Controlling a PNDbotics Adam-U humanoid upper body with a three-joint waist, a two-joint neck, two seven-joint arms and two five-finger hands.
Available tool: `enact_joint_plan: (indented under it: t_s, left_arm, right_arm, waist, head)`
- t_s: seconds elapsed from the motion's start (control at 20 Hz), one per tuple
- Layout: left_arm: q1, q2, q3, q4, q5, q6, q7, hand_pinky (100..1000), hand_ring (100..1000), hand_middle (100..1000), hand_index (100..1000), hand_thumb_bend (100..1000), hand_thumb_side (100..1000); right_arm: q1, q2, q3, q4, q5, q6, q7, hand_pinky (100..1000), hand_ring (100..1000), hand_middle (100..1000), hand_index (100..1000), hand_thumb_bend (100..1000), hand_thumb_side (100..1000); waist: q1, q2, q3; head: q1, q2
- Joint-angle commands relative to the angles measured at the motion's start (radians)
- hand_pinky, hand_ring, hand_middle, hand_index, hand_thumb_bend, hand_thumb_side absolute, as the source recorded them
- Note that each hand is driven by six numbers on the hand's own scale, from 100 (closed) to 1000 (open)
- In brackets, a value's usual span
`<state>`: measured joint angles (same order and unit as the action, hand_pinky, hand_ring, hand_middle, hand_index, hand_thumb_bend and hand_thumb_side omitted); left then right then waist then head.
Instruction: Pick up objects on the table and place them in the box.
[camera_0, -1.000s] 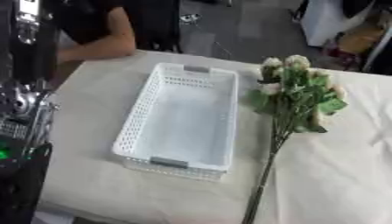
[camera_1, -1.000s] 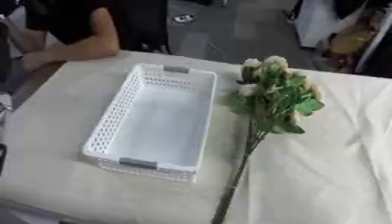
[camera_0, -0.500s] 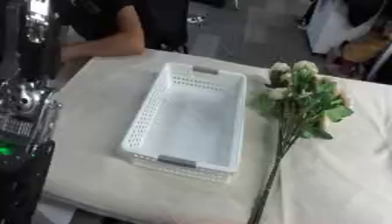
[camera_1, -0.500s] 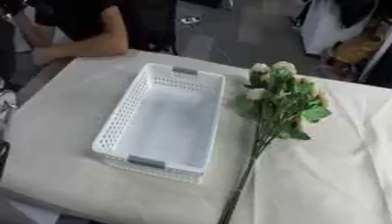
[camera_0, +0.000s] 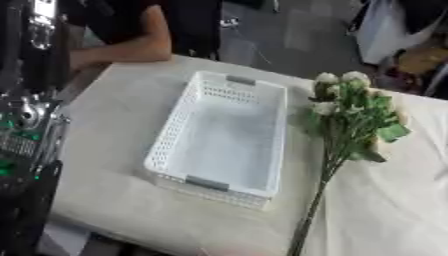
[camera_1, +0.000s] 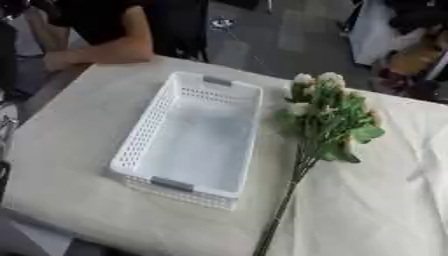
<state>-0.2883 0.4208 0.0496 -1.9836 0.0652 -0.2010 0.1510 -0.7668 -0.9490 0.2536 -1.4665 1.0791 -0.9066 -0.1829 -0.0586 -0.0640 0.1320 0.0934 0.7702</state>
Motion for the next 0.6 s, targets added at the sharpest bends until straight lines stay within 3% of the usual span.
enact_joint_plan:
  t_s: [0.05, 0.5, 0.6]
  left_arm:
    - [-0.017, 0.021, 0.001, -0.016, 0.003, -0.001, -0.004, 479, 574, 678, 700, 100, 788]
    - [-0.023, 0.014, -0.001, -0.016, 0.006, -0.003, -0.007, 479, 574, 677, 700, 100, 790]
    - [-0.025, 0.012, -0.001, -0.016, 0.007, -0.004, -0.007, 479, 574, 678, 700, 100, 789]
  right_arm:
    - [-0.037, 0.011, 0.02, 0.059, 0.083, 0.0, -0.044, 892, 940, 941, 943, 455, 552]
    - [-0.08, 0.126, 0.093, 0.232, 0.294, 0.0, -0.143, 884, 934, 910, 914, 489, 551]
    - [-0.084, 0.154, 0.103, 0.275, 0.343, 0.0, -0.165, 880, 931, 908, 913, 447, 558]
  waist:
    - [0.005, -0.006, 0.002]
    - [0.008, -0.004, 0.013]
    - [0.009, -0.003, 0.016]
  head:
    - [-0.021, -0.01]
    - [-0.037, -0.021]
    - [-0.04, -0.023]
